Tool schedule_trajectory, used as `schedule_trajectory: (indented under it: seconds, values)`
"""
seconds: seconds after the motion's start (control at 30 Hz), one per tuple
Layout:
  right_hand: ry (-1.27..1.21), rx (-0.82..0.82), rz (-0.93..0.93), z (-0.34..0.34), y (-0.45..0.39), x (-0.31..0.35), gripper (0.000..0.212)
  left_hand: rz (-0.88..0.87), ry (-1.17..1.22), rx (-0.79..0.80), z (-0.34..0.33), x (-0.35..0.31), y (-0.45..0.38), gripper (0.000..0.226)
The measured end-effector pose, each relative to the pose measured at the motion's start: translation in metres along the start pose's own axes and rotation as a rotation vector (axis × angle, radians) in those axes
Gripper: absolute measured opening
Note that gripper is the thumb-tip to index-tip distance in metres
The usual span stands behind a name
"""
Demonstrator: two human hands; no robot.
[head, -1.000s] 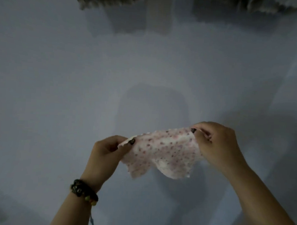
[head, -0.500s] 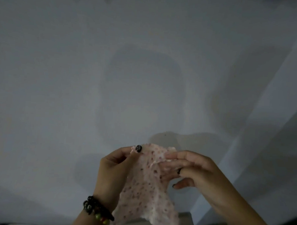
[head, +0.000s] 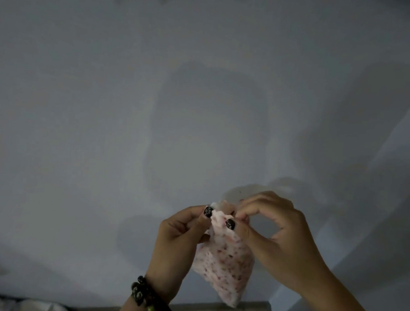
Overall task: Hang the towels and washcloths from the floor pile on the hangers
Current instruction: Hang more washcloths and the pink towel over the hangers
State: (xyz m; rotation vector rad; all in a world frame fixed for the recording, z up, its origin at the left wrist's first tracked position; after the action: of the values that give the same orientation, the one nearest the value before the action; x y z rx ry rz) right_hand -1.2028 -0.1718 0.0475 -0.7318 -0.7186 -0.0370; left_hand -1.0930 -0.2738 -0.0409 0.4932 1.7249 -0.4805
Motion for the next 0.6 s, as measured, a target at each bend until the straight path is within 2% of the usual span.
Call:
schedule_trajectory:
  seconds: [0.17,0.33,0.43,0.5,0.57,0.6]
  values:
    - [-0.098,0.015,-0.118,-0.006,-0.003,-0.015,0.016,-0.017,0.023,0.042,-0.007,-0.009,0.001,0.021]
    - [-0.149,-0.042,-0.156,0.001,-0.003,-0.021,0.011,-0.055,0.071,0.113,-0.014,-0.016,0.004,0.035]
    - [-0.17,-0.058,-0.182,0.004,-0.001,-0.024,0.014,-0.112,0.066,0.142,-0.019,-0.024,0.006,0.024]
    - [-0.188,-0.031,-0.189,0.003,-0.002,-0.025,0.015,-0.127,0.049,0.101,-0.017,-0.026,0.005,0.016]
    - [-0.185,0.039,-0.189,0.001,-0.004,-0.027,0.015,-0.131,0.048,0.07,-0.014,-0.029,0.002,0.018]
    - [-0.15,0.09,-0.175,-0.001,-0.005,-0.028,0.022,-0.138,0.047,0.056,-0.011,-0.032,-0.001,0.019]
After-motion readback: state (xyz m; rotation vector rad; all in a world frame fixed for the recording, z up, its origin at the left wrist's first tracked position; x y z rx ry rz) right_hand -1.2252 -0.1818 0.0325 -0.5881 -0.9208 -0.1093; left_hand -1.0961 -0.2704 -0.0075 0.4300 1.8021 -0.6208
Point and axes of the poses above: each hand's wrist, its own y-axis away from the middle knuckle, its own z-axis out of the back of the hand, x = y × z, the point moved 10 cm from there along -y, towards the middle knuckle, and after that the axes turned 1 degree about -y, right-handed, at the moved point
